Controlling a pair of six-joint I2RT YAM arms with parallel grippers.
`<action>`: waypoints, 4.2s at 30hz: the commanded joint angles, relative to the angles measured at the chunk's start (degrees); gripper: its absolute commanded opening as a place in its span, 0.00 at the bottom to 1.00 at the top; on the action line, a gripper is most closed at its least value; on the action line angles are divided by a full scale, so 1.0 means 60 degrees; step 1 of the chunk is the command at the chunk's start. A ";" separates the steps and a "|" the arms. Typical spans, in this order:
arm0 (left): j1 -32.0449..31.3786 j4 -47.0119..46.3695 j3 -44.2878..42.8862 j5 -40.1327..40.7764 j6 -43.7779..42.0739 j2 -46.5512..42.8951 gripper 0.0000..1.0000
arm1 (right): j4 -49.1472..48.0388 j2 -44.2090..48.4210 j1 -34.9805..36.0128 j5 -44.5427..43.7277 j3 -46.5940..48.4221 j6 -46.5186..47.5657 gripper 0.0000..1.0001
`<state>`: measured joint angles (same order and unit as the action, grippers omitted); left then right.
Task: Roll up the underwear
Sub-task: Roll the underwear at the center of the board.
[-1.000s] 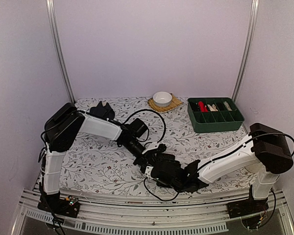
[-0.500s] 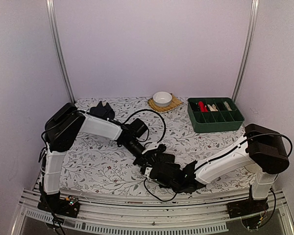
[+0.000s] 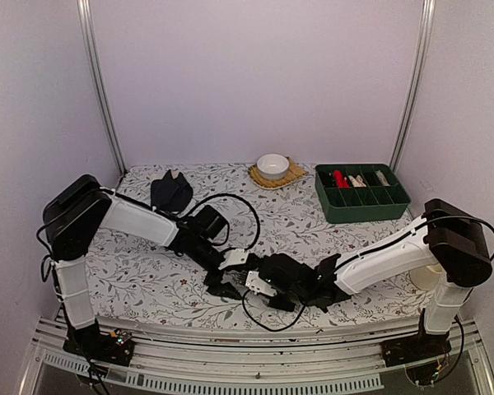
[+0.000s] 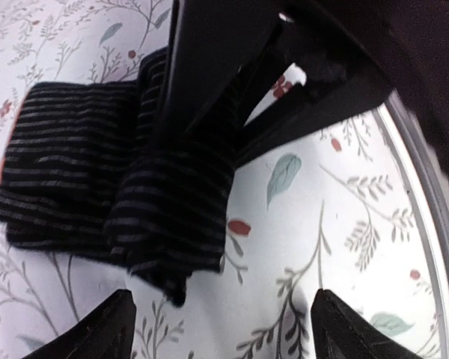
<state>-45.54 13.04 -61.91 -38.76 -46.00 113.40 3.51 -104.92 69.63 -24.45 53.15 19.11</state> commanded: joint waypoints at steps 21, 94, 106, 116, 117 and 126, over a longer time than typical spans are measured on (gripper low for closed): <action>0.0055 -0.6051 0.4814 0.1106 -0.2232 -0.2922 0.72 | 0.3302 -0.1542 -0.1858 0.7557 0.2296 -0.1014 0.18; -0.0661 -0.2514 0.1806 0.0302 -0.1438 0.0354 0.00 | 0.3999 0.1058 -0.2674 0.7078 0.1936 -0.2499 0.90; -0.0469 -0.0733 0.0597 -0.0066 -0.1265 0.0789 0.00 | 0.3765 0.0102 -0.3556 0.8338 0.1910 -0.2039 0.97; -0.0288 0.0192 -0.0074 -0.0406 -0.1131 0.1085 0.00 | 0.3773 -0.0689 -0.3634 0.9673 0.2124 -0.1539 0.94; -0.0258 0.0249 -0.0132 -0.0453 -0.1115 0.1112 0.00 | 0.3792 -0.0691 -0.3635 0.9643 0.2148 -0.1521 0.93; -0.0064 0.0947 -0.0835 -0.0723 -0.0850 0.1587 0.00 | 0.4230 -0.1102 -0.3624 0.9940 0.2491 -0.1315 0.74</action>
<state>-46.70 11.22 -67.22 -47.99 -54.35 118.65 26.59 -110.02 47.18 32.34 67.24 9.06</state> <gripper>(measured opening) 0.116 0.767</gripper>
